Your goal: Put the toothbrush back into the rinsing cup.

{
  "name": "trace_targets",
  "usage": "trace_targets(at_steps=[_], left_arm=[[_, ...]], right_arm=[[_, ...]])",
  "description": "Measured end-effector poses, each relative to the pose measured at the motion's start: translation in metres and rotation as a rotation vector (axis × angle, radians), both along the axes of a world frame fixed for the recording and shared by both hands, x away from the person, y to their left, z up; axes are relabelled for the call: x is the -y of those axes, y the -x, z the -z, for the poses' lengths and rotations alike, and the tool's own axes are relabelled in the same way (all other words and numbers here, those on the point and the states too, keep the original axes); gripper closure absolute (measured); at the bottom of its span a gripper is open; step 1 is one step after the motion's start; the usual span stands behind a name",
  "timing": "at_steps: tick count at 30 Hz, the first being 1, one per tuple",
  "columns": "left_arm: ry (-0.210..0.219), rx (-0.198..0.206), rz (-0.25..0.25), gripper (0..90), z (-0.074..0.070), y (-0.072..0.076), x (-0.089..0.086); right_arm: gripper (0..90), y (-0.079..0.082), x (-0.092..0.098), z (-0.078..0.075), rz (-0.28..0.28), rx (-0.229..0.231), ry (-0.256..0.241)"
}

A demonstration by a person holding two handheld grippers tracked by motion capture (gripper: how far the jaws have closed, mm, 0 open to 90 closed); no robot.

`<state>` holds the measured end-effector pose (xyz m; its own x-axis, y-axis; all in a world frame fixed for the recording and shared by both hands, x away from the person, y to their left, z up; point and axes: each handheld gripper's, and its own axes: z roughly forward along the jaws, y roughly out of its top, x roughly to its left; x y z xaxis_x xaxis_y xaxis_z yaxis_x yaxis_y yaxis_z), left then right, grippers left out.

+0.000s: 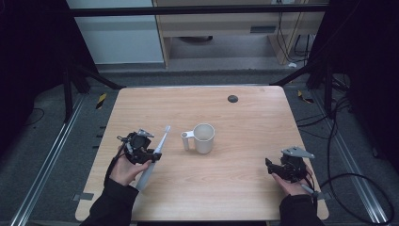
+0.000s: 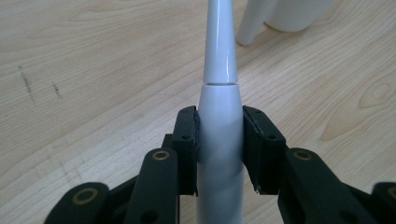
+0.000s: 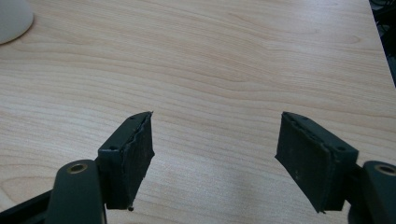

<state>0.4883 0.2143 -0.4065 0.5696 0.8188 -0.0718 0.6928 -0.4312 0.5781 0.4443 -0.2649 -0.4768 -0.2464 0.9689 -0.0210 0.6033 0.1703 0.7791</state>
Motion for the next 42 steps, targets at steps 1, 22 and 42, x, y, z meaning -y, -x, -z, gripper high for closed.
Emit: trace_targets(at_steps=[1, 22, 42], left_arm=[[0.000, 0.000, 0.001, 67.5, -0.002, 0.001, -0.001], [0.132, 0.260, -0.057, 67.5, -0.026, 0.010, -0.007], [0.285, 0.458, -0.083, 67.5, -0.063, -0.013, 0.020]], right_arm=[[27.1, 0.000, 0.000, 0.000, -0.002, 0.001, 0.003], [26.0, 0.001, -0.001, 0.003, -0.006, 0.026, 0.004], [24.0, 0.002, -0.005, 0.007, -0.023, 0.040, 0.019]])
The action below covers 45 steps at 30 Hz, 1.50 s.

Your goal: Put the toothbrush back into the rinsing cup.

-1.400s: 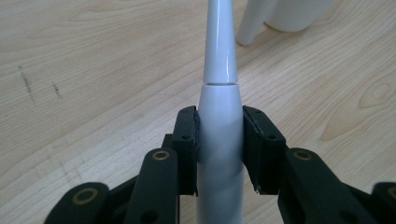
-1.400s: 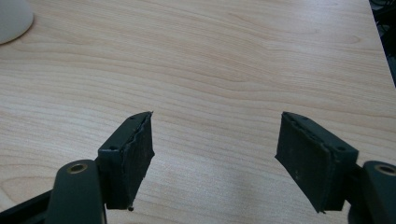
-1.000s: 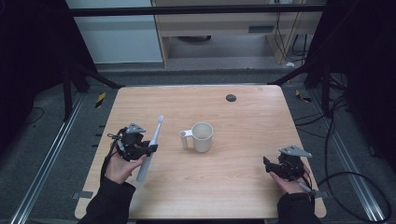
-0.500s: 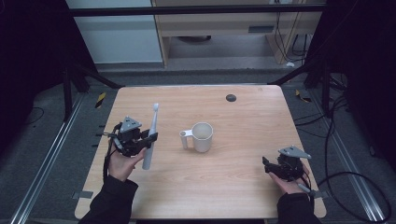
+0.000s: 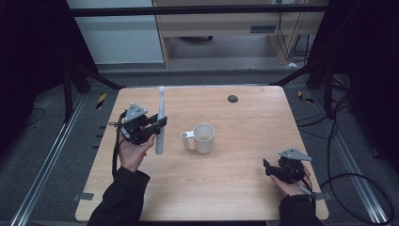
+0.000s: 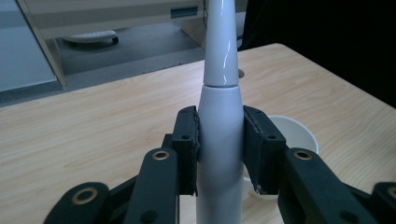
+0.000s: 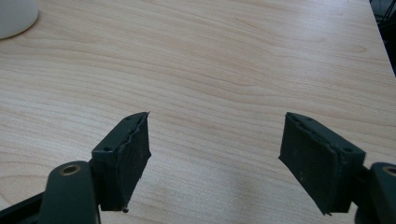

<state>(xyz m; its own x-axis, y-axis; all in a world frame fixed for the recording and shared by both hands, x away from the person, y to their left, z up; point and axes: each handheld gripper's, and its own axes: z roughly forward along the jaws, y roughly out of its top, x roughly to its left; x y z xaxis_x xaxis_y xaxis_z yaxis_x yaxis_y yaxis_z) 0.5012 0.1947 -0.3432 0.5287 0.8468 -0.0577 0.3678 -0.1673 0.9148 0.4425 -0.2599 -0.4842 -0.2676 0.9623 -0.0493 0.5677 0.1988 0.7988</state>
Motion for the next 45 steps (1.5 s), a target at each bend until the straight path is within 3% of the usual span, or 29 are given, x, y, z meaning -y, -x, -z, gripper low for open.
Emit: trace_targets(at_steps=[9, 24, 34, 45], left_arm=[[0.036, 0.057, -0.004, 67.4, -0.009, -0.016, 0.017], [0.102, 0.113, 0.011, 67.4, -0.015, -0.035, 0.043], [0.117, 0.131, 0.044, 67.4, -0.023, -0.039, 0.062], [0.117, 0.129, 0.078, 67.4, -0.020, -0.044, 0.083]], right_arm=[[23.6, 0.000, -0.001, 0.002, -0.004, -0.002, 0.006], [22.8, -0.001, -0.002, 0.004, -0.008, -0.007, 0.009], [22.5, -0.002, -0.001, 0.005, -0.007, -0.006, 0.009], [22.5, -0.002, -0.001, 0.005, -0.007, -0.005, 0.011]])
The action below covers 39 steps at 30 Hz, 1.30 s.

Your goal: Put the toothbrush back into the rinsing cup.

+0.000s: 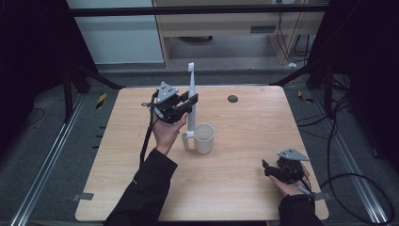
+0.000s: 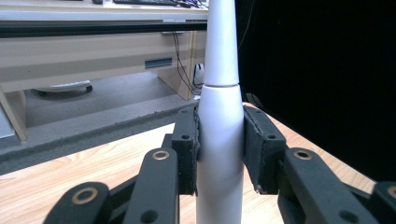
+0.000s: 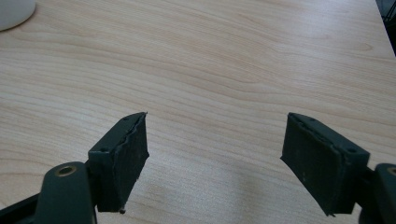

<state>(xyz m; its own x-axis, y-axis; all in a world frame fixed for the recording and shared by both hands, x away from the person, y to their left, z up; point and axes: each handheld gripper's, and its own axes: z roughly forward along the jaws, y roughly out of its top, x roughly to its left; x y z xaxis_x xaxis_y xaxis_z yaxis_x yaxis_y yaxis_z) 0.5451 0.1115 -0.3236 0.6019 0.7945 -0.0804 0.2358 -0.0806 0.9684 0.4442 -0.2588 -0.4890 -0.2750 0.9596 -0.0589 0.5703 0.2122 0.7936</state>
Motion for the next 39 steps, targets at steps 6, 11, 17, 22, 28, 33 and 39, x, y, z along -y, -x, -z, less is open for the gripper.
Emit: trace_targets(at_steps=[6, 11, 17, 22, 28, 33, 39], left_arm=[[-0.007, -0.008, 0.015, 67.4, 0.005, -0.003, 0.009], [-0.015, -0.015, 0.028, 67.4, 0.010, -0.005, 0.016], [-0.027, -0.018, 0.042, 67.4, 0.015, -0.006, 0.025], [-0.044, -0.022, 0.055, 67.4, 0.019, -0.007, 0.031], [-0.055, -0.030, 0.061, 67.4, 0.023, -0.008, 0.035], [-0.060, -0.050, 0.062, 67.4, 0.032, -0.010, 0.036], [-0.065, -0.070, 0.060, 67.4, 0.041, -0.012, 0.036]], right_arm=[[22.4, 0.000, 0.000, 0.001, -0.001, -0.001, 0.002], [22.4, 0.000, 0.000, 0.001, -0.002, -0.001, 0.002], [22.5, -0.001, 0.000, 0.001, -0.002, -0.003, 0.004], [22.5, -0.001, -0.001, 0.001, -0.005, -0.007, 0.003], [22.4, -0.001, -0.001, 0.002, -0.006, -0.007, 0.007], [22.4, -0.001, -0.001, 0.002, -0.007, -0.008, 0.008], [22.5, -0.001, -0.001, 0.002, -0.006, -0.009, 0.010]])
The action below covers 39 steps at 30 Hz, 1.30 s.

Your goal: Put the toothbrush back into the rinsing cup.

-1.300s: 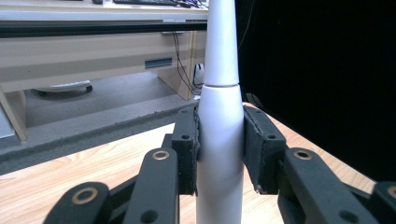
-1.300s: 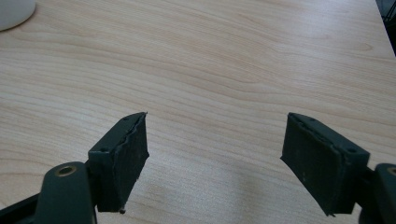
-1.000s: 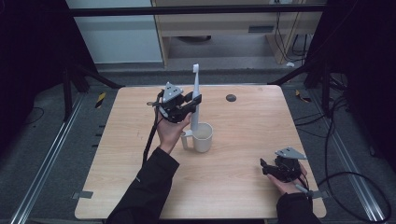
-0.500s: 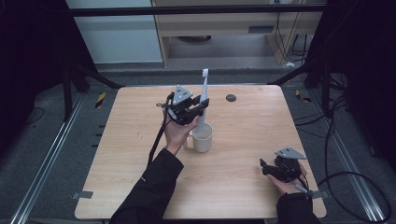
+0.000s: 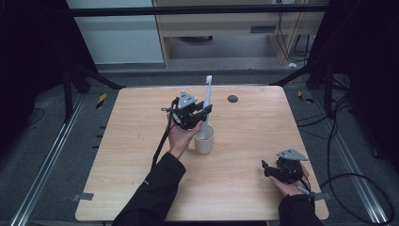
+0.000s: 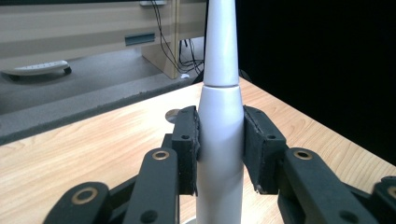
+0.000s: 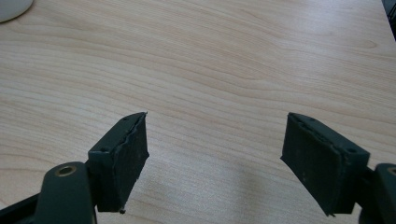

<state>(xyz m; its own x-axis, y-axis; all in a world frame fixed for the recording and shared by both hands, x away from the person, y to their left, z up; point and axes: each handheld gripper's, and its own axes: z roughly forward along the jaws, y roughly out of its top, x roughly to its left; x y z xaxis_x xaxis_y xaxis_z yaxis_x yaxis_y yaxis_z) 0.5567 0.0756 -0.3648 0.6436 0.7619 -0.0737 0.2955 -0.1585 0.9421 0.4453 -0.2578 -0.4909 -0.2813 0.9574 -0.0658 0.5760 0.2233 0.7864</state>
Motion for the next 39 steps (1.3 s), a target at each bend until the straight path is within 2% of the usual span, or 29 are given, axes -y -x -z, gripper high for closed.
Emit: trace_targets(at_steps=[16, 21, 39], left_arm=[[-0.031, -0.047, -0.006, 67.4, 0.024, -0.001, 0.000], [-0.053, -0.064, -0.006, 67.4, 0.033, -0.001, 0.000], [-0.106, -0.101, 0.003, 67.2, 0.052, 0.001, -0.001]], right_arm=[[22.5, 0.000, 0.000, 0.001, -0.001, -0.003, 0.006], [22.4, -0.001, 0.000, 0.001, -0.002, -0.005, 0.007], [22.1, 0.000, 0.000, 0.001, 0.000, -0.006, 0.008]])
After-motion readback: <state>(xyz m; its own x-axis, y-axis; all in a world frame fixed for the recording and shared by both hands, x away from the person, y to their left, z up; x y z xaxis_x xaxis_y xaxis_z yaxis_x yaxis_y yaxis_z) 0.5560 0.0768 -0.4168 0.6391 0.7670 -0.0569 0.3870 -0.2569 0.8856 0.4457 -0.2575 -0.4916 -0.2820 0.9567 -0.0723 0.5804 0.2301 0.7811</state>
